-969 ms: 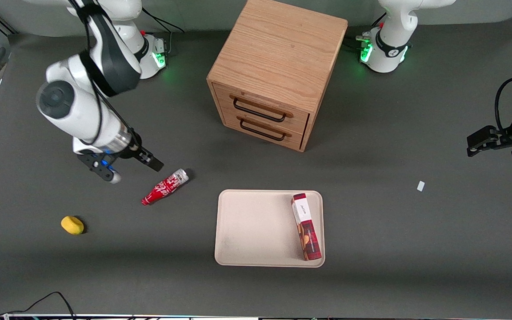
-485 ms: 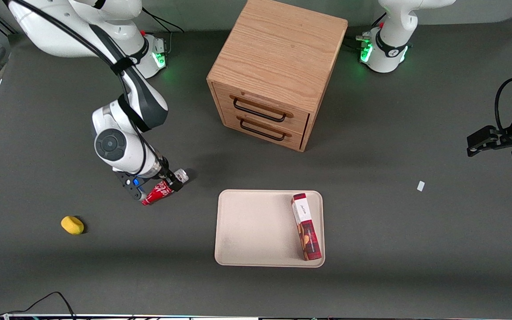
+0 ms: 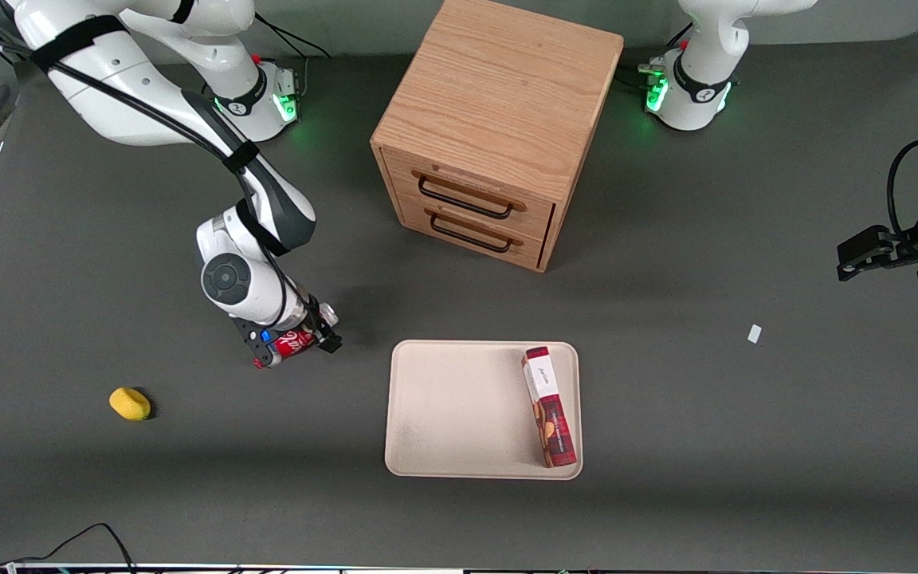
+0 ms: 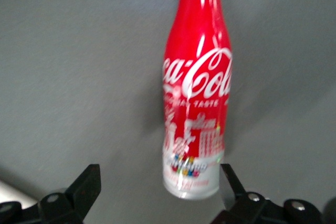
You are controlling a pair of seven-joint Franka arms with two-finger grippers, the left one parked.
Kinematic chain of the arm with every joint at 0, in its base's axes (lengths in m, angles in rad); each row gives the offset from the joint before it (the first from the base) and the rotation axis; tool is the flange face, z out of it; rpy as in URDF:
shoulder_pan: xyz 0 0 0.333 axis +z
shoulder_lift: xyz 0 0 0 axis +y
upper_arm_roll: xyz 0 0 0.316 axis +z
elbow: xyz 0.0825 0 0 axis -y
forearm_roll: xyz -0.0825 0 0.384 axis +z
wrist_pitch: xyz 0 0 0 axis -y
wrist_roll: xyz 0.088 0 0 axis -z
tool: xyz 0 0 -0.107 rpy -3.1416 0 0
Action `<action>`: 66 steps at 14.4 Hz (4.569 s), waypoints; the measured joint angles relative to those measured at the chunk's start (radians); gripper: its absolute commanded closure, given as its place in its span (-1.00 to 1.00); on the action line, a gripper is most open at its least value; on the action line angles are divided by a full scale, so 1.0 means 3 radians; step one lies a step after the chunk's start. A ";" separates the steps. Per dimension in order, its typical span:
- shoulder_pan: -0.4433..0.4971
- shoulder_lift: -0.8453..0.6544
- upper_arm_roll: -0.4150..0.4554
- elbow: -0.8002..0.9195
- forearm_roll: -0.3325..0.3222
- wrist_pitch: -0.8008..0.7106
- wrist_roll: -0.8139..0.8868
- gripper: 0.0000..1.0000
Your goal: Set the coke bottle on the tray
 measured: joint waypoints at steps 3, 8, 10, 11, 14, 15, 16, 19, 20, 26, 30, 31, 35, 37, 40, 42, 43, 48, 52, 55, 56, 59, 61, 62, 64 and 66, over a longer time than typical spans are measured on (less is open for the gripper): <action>-0.0025 0.0047 -0.0010 -0.0032 -0.0266 0.0000 0.0141 -1.00; -0.0047 0.0048 -0.0028 -0.0082 -0.0436 0.0000 0.0146 -1.00; -0.0058 0.0052 -0.0043 -0.0089 -0.0481 0.0000 0.0146 -0.73; -0.0067 0.0057 -0.0050 -0.0090 -0.0509 0.0000 0.0147 -0.66; -0.0085 0.0081 -0.0054 -0.0092 -0.0560 0.0021 0.0147 -0.25; -0.0085 0.0093 -0.0055 -0.0093 -0.0562 0.0051 0.0147 -0.06; -0.0085 0.0103 -0.0059 -0.0095 -0.0565 0.0074 0.0147 0.21; -0.0085 0.0106 -0.0063 -0.0095 -0.0566 0.0082 0.0149 0.89; -0.0085 0.0106 -0.0063 -0.0095 -0.0566 0.0082 0.0149 1.00; -0.0085 0.0097 -0.0063 -0.0076 -0.0580 0.0087 0.0149 1.00; -0.0085 0.0043 -0.0020 0.0194 -0.0599 -0.0314 0.0092 1.00; -0.0086 0.0013 0.0024 0.0317 -0.0599 -0.0500 0.0003 1.00; -0.0085 -0.0112 0.0238 0.0825 -0.0582 -0.1096 -0.0429 1.00; -0.0080 -0.0131 0.0287 0.1155 -0.0474 -0.1310 -0.0785 1.00; -0.0062 -0.0122 0.0297 0.1699 -0.0351 -0.1655 -0.1642 1.00; 0.0044 -0.0079 0.0306 0.1987 -0.0318 -0.1752 -0.2068 1.00; 0.0142 -0.0031 0.0310 0.2107 -0.0316 -0.1756 -0.2172 1.00; 0.0694 0.0662 0.0294 0.2827 -0.0314 -0.1461 -0.2697 1.00; 0.0882 0.1193 0.0142 0.2969 -0.0319 -0.1108 -0.2872 1.00; 0.0919 0.1425 0.0097 0.2990 -0.0319 -0.0980 -0.2872 1.00; 0.0927 0.1487 0.0096 0.2997 -0.0319 -0.0944 -0.2866 1.00; 0.0956 0.1670 0.0068 0.3007 -0.0319 -0.0763 -0.2841 0.81; 0.1025 0.1748 -0.0055 0.3011 -0.0319 -0.0648 -0.2830 0.76; 0.1054 0.1773 -0.0100 0.3011 -0.0319 -0.0609 -0.2824 0.70; 0.1082 0.1807 -0.0132 0.3013 -0.0319 -0.0563 -0.2804 0.34; 0.1091 0.1825 -0.0145 0.3014 -0.0319 -0.0516 -0.2799 -0.78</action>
